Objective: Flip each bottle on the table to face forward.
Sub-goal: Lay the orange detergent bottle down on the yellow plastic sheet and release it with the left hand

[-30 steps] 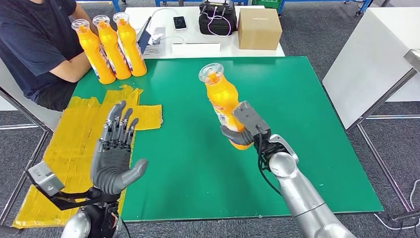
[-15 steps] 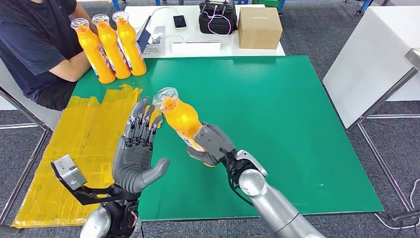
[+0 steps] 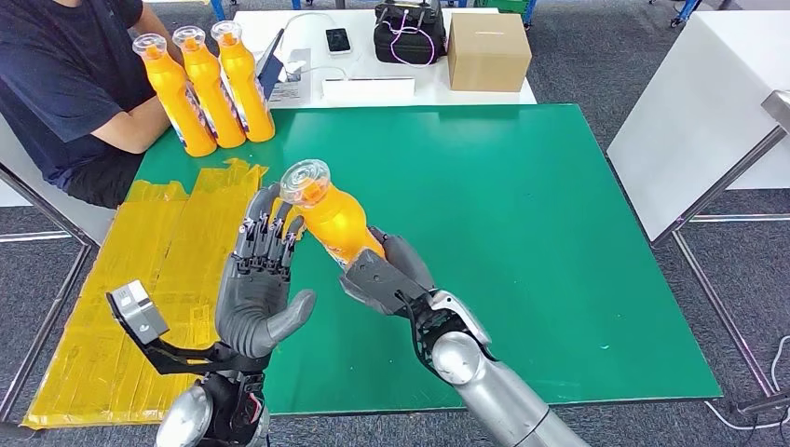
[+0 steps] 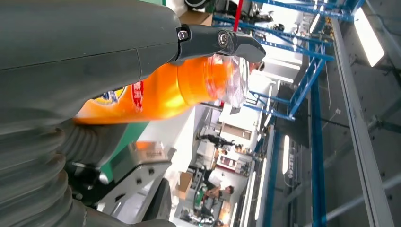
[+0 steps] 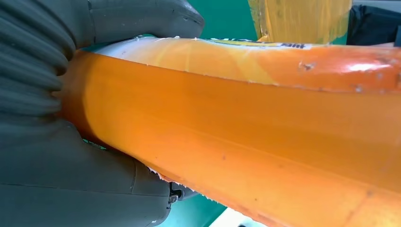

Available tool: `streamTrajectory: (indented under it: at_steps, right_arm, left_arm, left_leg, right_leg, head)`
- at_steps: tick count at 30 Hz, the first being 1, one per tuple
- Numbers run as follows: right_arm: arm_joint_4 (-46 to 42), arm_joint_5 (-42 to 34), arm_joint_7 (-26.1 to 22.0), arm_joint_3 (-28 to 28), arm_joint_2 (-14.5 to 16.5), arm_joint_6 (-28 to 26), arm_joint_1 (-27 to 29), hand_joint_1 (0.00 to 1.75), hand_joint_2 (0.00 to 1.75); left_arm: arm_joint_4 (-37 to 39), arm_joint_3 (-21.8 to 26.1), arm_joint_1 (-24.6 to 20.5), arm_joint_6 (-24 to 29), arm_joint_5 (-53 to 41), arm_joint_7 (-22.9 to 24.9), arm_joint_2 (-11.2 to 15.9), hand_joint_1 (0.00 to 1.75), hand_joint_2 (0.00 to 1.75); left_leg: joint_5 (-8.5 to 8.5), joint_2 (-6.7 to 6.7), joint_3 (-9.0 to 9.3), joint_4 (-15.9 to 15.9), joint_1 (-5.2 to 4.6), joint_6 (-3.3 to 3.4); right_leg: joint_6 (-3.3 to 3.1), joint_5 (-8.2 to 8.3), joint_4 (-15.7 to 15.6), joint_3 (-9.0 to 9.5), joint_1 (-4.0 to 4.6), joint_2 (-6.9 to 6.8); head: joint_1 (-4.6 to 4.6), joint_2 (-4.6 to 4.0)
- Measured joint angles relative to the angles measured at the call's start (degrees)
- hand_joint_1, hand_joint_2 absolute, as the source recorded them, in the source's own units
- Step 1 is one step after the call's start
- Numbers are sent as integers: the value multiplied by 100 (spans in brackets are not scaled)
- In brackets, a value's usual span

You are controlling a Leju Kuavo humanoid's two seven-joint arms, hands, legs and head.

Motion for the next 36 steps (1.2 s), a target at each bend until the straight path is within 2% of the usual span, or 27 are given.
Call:
streamTrajectory:
  at_steps: [7,13,22,36]
  right_arm:
    - [-31,-55,-14,-45,-11,-170,96,175,175]
    - [-157,-251,-251,-398,-158,-480,348,175,175]
    - [-583,-12,-276,-515,-304,-654,571,175,175]
    - [-795,59,-297,-505,-339,-651,648,175,175]
  left_arm:
    - [9,7,32,240,-153,-152,19,0,175]
    - [-21,74,173,535,-328,-337,42,0,175]
    - [-23,86,253,616,-424,-402,48,0,175]
    - [-23,87,264,625,-434,-404,48,0,175]
  left_leg:
    - [0,-1,1,0,0,0]
    - [0,-2,-3,0,-1,0]
    - [0,-1,-3,0,-1,0]
    - [0,-2,-4,0,-1,0]
  right_leg:
    - [0,0,0,0,0,0]
    - [0,0,-1,-1,-1,-3]
    - [0,0,-1,-2,0,-2]
    - [0,0,-1,-1,-1,-3]
  head:
    - [1,0]
    - [2,0]
    - [0,0]
    - [0,0]
